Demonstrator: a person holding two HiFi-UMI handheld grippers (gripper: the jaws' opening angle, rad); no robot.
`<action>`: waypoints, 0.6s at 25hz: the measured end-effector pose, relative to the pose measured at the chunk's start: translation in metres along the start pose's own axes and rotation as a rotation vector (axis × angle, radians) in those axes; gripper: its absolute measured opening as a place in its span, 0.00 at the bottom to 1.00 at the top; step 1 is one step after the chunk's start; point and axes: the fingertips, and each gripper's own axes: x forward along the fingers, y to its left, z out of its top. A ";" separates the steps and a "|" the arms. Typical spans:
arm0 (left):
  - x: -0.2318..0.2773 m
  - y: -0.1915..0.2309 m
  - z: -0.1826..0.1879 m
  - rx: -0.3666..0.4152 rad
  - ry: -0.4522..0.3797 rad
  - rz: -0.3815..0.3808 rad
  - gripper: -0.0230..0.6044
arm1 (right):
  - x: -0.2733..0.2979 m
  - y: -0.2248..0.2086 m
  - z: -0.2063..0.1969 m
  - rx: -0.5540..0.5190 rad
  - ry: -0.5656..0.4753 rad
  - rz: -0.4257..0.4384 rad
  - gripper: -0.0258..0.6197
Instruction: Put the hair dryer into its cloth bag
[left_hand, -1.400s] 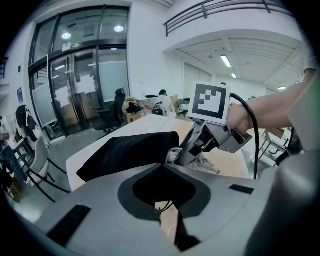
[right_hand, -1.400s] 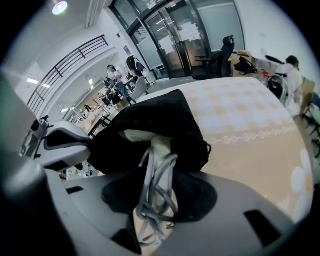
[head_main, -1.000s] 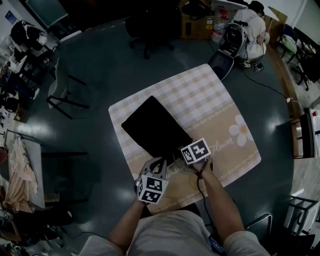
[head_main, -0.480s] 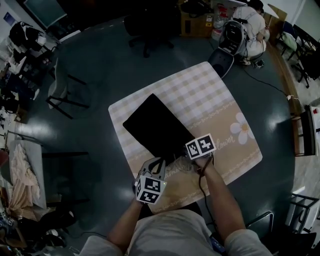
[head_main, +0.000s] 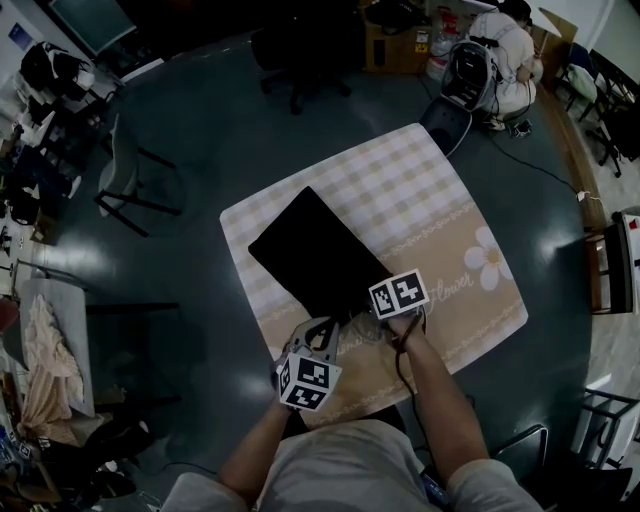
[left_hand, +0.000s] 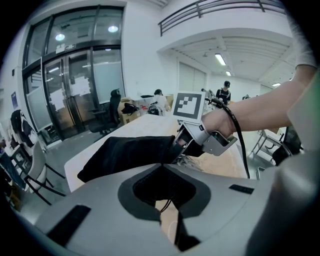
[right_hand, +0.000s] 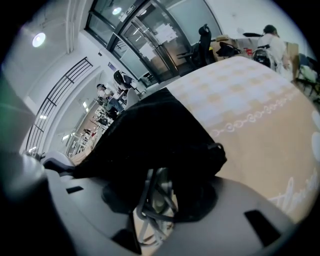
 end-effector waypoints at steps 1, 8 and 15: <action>0.000 -0.001 0.001 0.004 -0.002 -0.004 0.06 | 0.001 0.000 0.001 0.016 -0.005 0.009 0.31; 0.000 -0.003 0.001 -0.011 0.001 -0.016 0.06 | 0.005 0.001 0.005 0.047 -0.020 0.026 0.31; 0.005 -0.004 -0.010 -0.019 0.026 -0.026 0.06 | 0.011 -0.001 0.011 -0.003 -0.039 -0.020 0.31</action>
